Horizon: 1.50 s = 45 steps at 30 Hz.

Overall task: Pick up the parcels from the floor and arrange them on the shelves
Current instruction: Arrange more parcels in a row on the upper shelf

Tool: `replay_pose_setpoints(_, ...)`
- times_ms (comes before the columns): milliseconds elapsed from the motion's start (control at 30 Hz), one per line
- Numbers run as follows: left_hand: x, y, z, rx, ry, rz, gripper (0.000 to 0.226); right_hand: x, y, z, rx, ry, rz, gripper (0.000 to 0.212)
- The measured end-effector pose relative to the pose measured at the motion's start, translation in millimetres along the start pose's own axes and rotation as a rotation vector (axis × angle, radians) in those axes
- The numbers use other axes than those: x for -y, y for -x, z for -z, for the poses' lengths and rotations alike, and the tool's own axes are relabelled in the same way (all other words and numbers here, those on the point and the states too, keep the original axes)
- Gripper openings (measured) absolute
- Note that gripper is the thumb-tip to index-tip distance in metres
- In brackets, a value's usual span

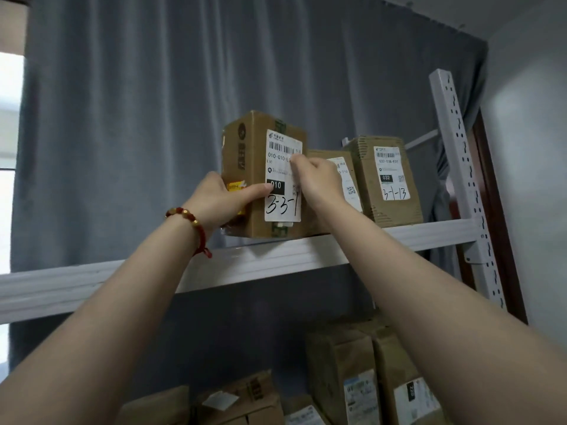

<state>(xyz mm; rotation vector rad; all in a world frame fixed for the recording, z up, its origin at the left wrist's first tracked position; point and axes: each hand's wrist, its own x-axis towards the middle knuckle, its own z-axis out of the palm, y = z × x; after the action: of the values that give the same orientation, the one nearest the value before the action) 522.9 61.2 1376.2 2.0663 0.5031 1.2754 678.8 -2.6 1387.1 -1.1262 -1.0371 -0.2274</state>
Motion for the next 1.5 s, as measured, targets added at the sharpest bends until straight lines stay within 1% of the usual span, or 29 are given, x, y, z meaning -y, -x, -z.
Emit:
replay_pose_setpoints(33,1,-3,0,-0.001,-0.021,0.031,0.039,-6,-1,-5,0.008,0.02,-0.016,0.037)
replay_pose_setpoints(67,3,-7,0,0.003,-0.047,0.064,0.033,-11,-1,-10,0.011,0.032,-0.025,0.033)
replay_pose_setpoints(133,5,-11,-1,0.036,-0.118,0.107,0.031,-26,4,-19,0.003,0.064,-0.025,0.035)
replay_pose_setpoints(200,7,-17,1,0.074,-0.184,0.131,0.027,-38,10,-27,-0.021,0.165,0.009,0.04)
replay_pose_setpoints(233,7,-20,3,0.083,-0.212,0.141,0.026,-41,12,-28,-0.049,0.228,0.031,0.039)
replay_pose_setpoints(300,7,-27,6,0.112,-0.255,0.167,0.034,-44,11,-29,-0.083,0.283,0.026,0.038)
replay_pose_setpoints(367,5,-32,6,0.153,-0.254,0.216,0.047,-44,7,-27,-0.105,0.256,-0.044,0.045)
replay_pose_setpoints(433,4,-37,2,0.188,-0.246,0.254,0.051,-45,6,-24,-0.122,0.248,-0.097,0.05)
replay_pose_setpoints(500,3,-42,-4,0.199,-0.254,0.277,0.054,-47,6,-23,-0.141,0.248,-0.122,0.05)
replay_pose_setpoints(667,5,-58,-18,0.217,-0.273,0.326,0.065,-49,6,-28,-0.231,0.277,-0.09,0.052)
replay_pose_setpoints(733,8,-64,-22,0.215,-0.276,0.33,0.069,-50,6,-28,-0.247,0.316,-0.069,0.051)
replay_pose_setpoints(900,18,-78,-28,0.213,-0.282,0.341,0.063,-50,6,-27,-0.255,0.363,-0.047,0.053)
replay_pose_setpoints(1167,27,-88,-37,0.208,-0.364,0.336,0.067,-53,1,-29,-0.188,0.394,-0.079,0.059)
replay_pose_setpoints(1300,29,-86,-35,0.182,-0.389,0.314,0.064,-54,1,-28,-0.165,0.411,-0.069,0.062)
replay_pose_setpoints(1500,27,-75,-35,0.142,-0.43,0.25,0.055,-58,-1,-31,-0.153,0.438,-0.069,0.057)
